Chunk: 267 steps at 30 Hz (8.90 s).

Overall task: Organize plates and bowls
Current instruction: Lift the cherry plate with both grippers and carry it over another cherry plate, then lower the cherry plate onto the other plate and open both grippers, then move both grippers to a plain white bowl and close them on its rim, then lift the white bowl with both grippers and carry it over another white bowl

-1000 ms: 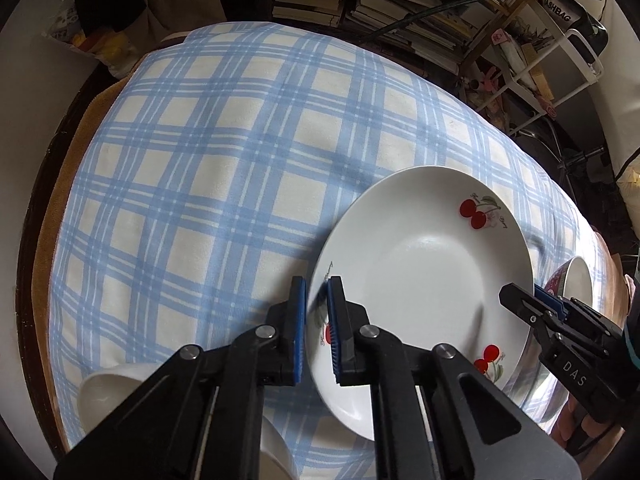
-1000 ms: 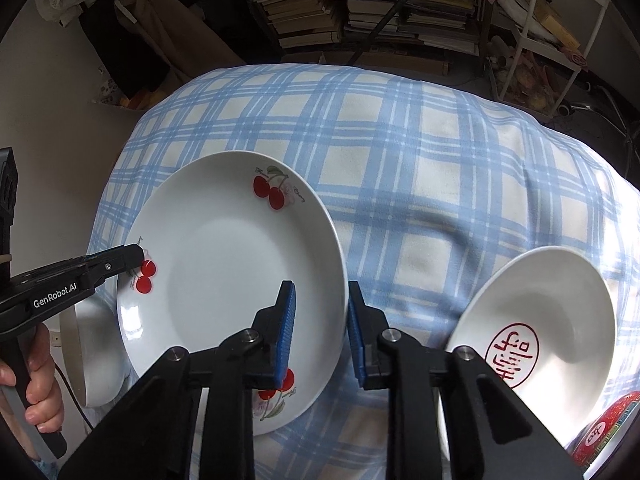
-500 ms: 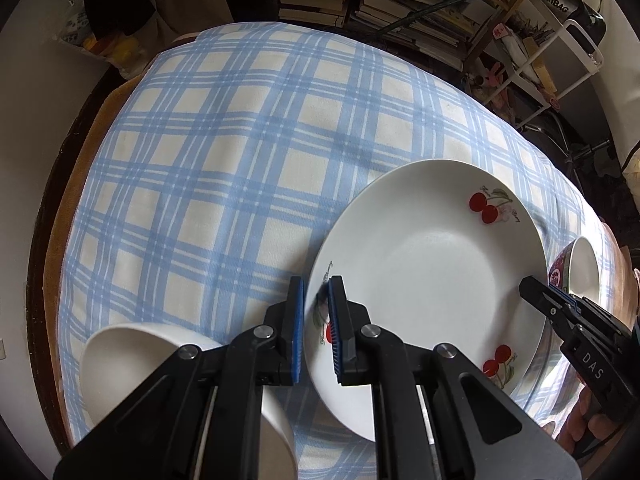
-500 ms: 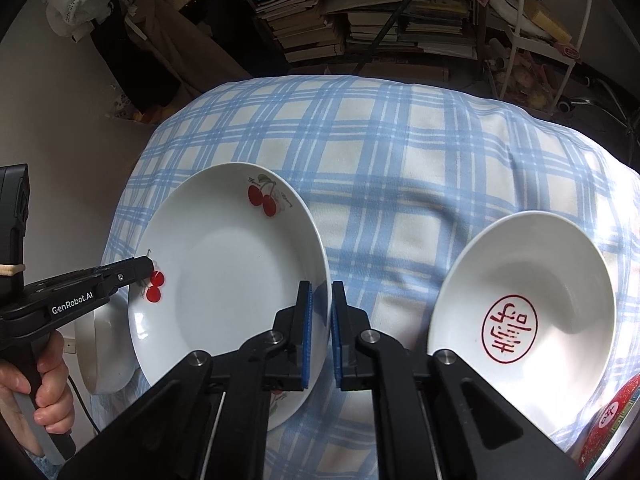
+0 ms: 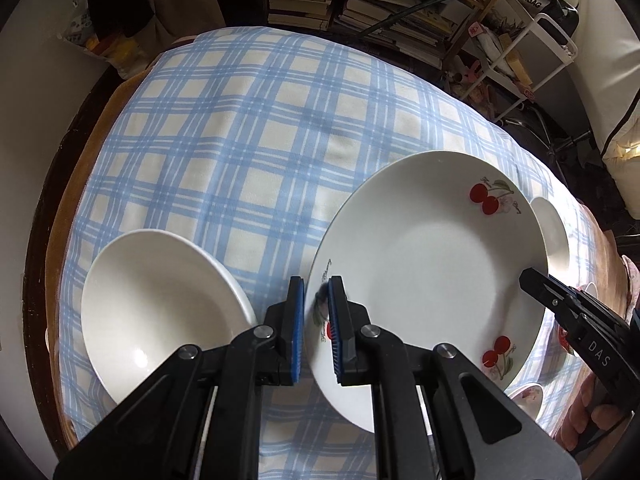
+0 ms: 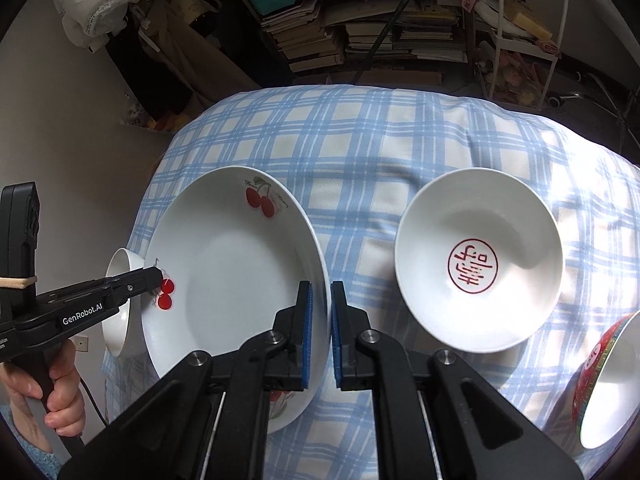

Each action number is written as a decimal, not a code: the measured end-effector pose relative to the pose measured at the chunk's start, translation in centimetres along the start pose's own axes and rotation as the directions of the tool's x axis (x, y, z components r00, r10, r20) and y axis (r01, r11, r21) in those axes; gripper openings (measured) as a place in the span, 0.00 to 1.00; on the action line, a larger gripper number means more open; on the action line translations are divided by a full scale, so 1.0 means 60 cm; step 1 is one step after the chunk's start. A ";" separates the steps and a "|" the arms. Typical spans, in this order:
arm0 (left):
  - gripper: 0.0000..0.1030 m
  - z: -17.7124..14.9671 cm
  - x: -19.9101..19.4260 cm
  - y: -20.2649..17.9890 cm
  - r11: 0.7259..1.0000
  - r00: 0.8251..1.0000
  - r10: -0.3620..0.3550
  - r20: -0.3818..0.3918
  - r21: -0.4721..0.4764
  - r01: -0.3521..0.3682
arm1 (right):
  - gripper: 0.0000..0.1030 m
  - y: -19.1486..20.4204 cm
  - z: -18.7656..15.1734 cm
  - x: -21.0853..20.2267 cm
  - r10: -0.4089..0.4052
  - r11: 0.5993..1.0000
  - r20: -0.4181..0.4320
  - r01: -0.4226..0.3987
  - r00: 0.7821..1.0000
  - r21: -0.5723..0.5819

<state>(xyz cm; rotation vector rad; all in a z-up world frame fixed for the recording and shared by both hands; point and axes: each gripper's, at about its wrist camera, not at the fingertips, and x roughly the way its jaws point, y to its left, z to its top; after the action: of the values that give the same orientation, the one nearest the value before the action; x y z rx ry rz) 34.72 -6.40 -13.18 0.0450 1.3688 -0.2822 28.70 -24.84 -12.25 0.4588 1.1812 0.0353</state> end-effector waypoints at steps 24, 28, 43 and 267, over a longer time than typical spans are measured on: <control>0.11 -0.235 -0.076 -0.127 0.996 0.997 -0.077 0.025 0.038 0.076 | 0.10 -0.094 -0.212 -0.166 -0.070 0.997 0.031 0.069 0.997 0.034; 0.11 -0.271 -0.072 -0.145 0.996 0.997 -0.077 0.023 0.048 0.076 | 0.10 -0.110 -0.243 -0.176 -0.093 0.995 0.026 0.092 0.995 0.047; 0.11 -0.341 -0.037 -0.182 0.997 0.998 -0.056 -0.028 0.058 0.057 | 0.12 -0.167 -0.326 -0.155 -0.118 0.980 -0.040 0.122 0.992 0.155; 0.14 -0.325 -0.018 0.017 0.998 0.999 -0.010 0.042 0.066 0.007 | 0.16 0.094 -0.315 -0.001 -0.020 0.997 -0.122 0.012 0.992 -0.071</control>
<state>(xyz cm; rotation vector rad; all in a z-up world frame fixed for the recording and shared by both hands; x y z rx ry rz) 16.06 -1.41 -16.26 0.0875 1.3182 -0.3333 12.90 -13.54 -15.79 0.3897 1.3003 0.0919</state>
